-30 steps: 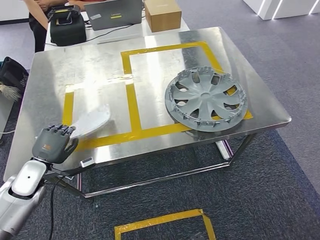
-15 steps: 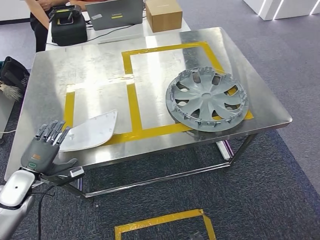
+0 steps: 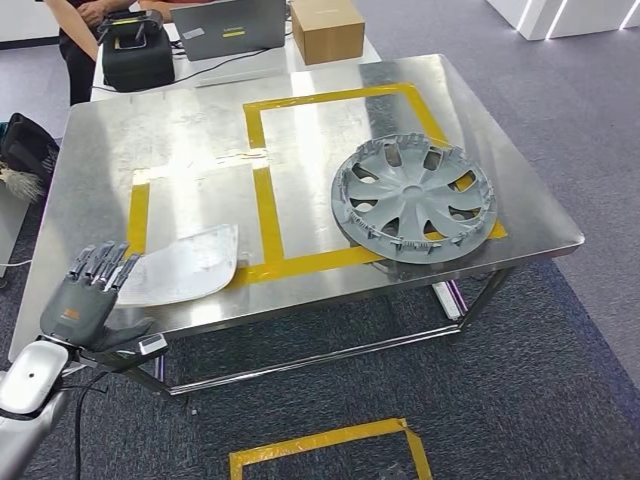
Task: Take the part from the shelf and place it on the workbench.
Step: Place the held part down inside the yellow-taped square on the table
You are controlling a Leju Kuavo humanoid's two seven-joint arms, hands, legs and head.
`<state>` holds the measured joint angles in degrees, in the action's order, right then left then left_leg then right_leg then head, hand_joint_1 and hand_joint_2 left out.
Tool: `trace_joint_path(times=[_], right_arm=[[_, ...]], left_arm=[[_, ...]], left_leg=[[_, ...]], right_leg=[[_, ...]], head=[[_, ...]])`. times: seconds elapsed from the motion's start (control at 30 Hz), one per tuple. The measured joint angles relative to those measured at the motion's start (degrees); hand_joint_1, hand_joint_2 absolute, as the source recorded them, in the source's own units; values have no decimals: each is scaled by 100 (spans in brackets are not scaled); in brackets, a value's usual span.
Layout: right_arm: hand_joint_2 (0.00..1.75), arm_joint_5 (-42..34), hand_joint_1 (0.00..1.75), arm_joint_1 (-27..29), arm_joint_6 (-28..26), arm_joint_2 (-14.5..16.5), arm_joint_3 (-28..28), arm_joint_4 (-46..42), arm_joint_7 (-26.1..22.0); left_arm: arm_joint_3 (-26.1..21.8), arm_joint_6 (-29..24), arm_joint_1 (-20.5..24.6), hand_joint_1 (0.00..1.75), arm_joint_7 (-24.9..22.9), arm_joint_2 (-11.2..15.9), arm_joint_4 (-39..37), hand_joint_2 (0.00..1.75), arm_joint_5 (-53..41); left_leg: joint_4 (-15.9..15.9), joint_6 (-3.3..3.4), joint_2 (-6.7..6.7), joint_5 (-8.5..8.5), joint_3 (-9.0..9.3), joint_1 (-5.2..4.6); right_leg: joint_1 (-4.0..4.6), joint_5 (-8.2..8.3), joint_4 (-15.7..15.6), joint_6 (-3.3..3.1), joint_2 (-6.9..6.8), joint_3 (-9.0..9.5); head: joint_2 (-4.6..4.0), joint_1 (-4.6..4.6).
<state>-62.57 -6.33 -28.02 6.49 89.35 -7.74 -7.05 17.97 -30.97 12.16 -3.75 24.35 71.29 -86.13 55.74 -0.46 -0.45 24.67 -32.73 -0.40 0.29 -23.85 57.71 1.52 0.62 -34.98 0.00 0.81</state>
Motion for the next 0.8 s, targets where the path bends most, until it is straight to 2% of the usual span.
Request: trace_joint_path(times=[0.3, 0.5, 0.6, 0.7, 0.73, 0.77, 0.8], right_arm=[[0, 1, 0, 1, 6, 15, 2, 0, -1], [0, 49, 0, 2, 31, 26, 2, 0, -11], [0, 64, 0, 3, 60, 25, 2, 0, -25], [0, 65, 0, 4, 67, 25, 3, 0, -27], [0, 65, 0, 5, 67, 25, 3, 0, -27], [0, 66, 0, 6, 65, 25, 4, 0, -26], [0, 66, 0, 7, 63, 25, 4, 0, -21]], left_arm=[[-103, 23, -67, 0, 134, -1, 88, 0, -17], [-206, -34, -130, 0, 163, -19, 129, 0, -23], [-247, -43, -158, 0, 163, -32, 136, 0, -23], [-276, -50, -170, 0, 163, -34, 140, 0, -23], [-282, -52, -172, 0, 163, -37, 146, 0, -23], [-287, -59, -177, 0, 163, -41, 154, 0, -23], [-292, -68, -190, 0, 162, -47, 162, 0, -23]], left_leg=[[2, 1, 0, 1, 0, -1], [18, 29, 0, 16, -3, -23], [37, 60, 0, 28, -11, -40], [38, 120, 4, -11, -17, -43], [19, 144, 11, -42, -15, -29], [-3, 164, 19, -68, -16, -10], [-22, 177, 27, -90, -21, 9]], right_leg=[[-2, 0, -2, 1, 0, 0], [-21, 4, -8, 16, 1, 3], [-37, 6, -8, 45, 1, 5], [-48, 34, -17, 109, 4, 10], [-46, -1, 7, 133, 2, -9], [-43, -110, 115, 154, -1, -56], [-41, -293, 351, 172, -7, -149]], head=[[0, 0], [0, -1], [0, -2], [0, -3], [0, -1], [0, 5], [0, 12]])
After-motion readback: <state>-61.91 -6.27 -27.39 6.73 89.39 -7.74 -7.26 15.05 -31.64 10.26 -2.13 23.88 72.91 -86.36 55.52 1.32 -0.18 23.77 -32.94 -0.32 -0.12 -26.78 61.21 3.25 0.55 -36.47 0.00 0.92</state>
